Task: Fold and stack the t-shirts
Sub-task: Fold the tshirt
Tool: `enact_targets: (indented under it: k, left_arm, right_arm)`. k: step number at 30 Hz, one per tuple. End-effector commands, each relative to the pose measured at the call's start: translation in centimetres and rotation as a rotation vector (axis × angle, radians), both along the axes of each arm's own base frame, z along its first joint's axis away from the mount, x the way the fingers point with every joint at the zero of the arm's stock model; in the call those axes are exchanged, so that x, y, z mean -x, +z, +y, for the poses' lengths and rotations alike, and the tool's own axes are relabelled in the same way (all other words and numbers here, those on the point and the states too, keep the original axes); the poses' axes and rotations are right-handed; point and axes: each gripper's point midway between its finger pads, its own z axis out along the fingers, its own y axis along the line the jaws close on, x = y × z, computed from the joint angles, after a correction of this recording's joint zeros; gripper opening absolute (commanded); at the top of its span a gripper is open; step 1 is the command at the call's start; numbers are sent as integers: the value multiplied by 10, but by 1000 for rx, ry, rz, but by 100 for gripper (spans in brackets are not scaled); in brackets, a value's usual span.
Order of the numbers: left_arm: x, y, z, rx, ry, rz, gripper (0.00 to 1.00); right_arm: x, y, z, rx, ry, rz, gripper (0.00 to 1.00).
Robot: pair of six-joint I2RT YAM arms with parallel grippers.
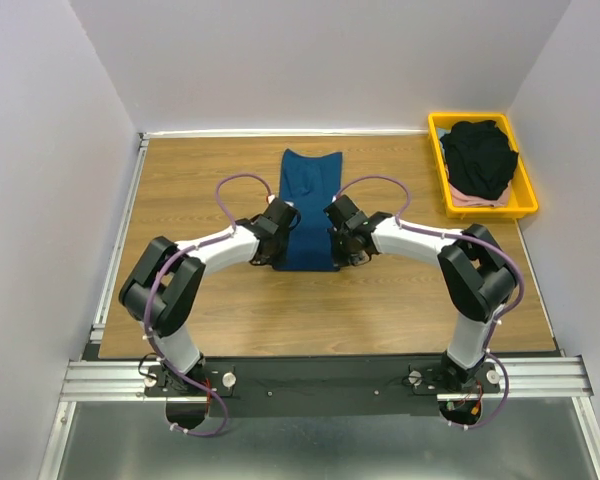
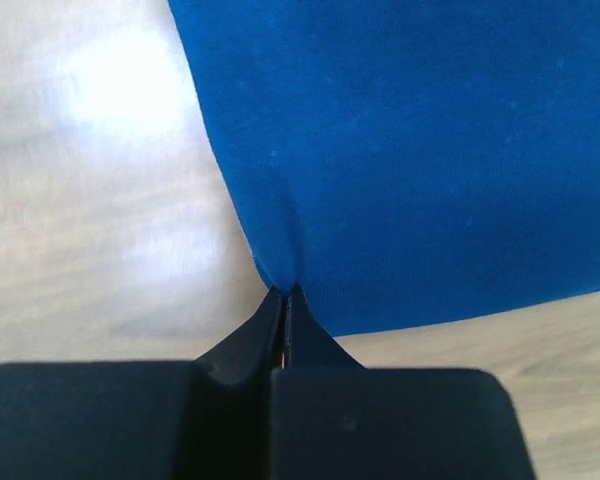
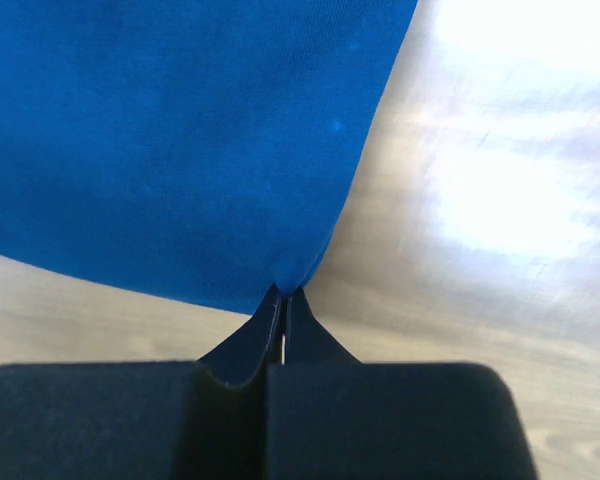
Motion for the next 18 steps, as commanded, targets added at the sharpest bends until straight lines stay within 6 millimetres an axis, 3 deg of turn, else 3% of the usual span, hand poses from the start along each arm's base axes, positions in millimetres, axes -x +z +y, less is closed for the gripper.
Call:
enact_targets:
  k: [1,4,7,11,12,13,14,16,17,18]
  left_arm:
    - [67,-12,28,-82,-45,172,0]
    - [97,-3,22,-55,-79,207,0]
    - [156,16,14,11,-156,289,0]
    - [195,47,12,102,-151,336,0]
    - [197,54,11,130,-150,335,0]
    - [199,61,10,149,-151,334,0]
    - [192,78,2,185,-177,301,0]
    - [173,92,-1,188,-168,259,0]
    - [154,103,-7,182,-163,217,0]
    - [141,108,-7,168,-175,183,0]
  right_arm:
    - [70,-7,-28,123,108,206,1]
    - [114,-2,-35,107,156,315,1]
    - [165,15,-42,69,205,418,1]
    - [203,48,-53,42,245,501,1]
    - [208,66,-52,13,274,517,1]
    - [205,77,-50,13,279,502,1]
    - [191,84,-57,69,269,444,1]
    - [173,98,-71,183,269,425,1]
    - [145,117,-70,196,245,339,1]
    - [132,125,-70,202,261,315,1]
